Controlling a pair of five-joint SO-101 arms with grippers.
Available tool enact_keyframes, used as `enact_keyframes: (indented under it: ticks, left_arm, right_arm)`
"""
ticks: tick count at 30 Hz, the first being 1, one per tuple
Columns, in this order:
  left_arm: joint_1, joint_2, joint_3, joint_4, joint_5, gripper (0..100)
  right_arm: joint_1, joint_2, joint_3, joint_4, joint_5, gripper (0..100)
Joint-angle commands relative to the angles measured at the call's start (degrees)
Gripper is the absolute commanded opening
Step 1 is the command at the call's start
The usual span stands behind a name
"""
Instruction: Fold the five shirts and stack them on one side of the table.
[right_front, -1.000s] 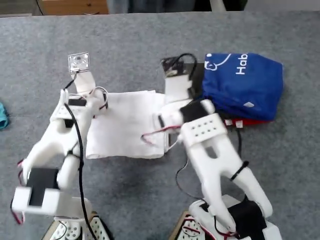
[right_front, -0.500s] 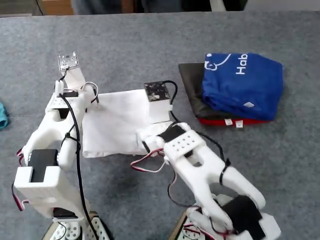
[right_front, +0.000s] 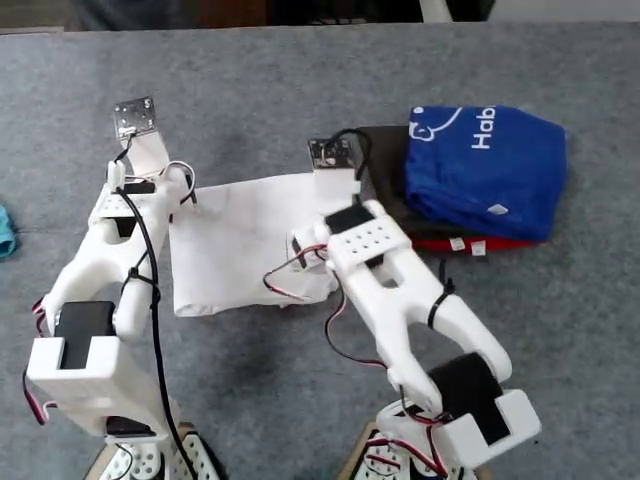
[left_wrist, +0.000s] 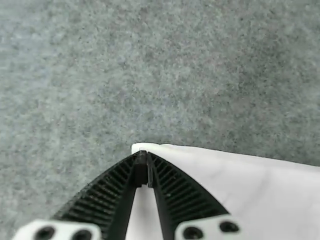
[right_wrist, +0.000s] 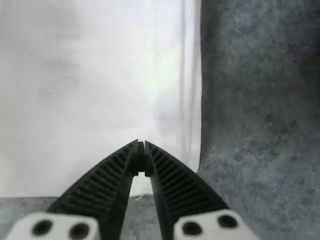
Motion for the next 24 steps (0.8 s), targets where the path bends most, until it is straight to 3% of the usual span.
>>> enact_keyframes:
  ticks: [1,6,9,12,14,18,24]
  left_arm:
    - [-0.7,-4.3,-0.4,0.6,-0.1,3]
    - [-4.3,-17.2,-0.2,7.1,2.7,3]
    - [-9.5,-24.4,4.1,5.6,7.7,3]
    - [-12.7,-24.8,9.7,0.9,8.1,3]
    - [-13.3,-22.4,13.1,-4.5,8.1,3]
    - [-13.7,-15.4,13.4,-11.3,8.2,3]
    - [-16.2,-9.6,4.8,-4.9,8.5,3]
  right_arm:
    - [-0.7,-3.8,-6.3,6.3,-0.7,1.5]
    - [-1.8,-3.7,-10.0,12.0,-4.6,3.9]
    - [-3.3,-2.0,-10.8,14.0,-8.2,18.9]
    - [-6.5,0.7,-10.9,13.2,-12.0,34.8]
    - [-8.7,3.1,-11.2,11.3,-13.7,39.7]
    - [-10.3,10.8,-14.2,7.4,-16.2,39.9]
    - [-9.1,24.0,-21.3,6.3,-17.8,39.9]
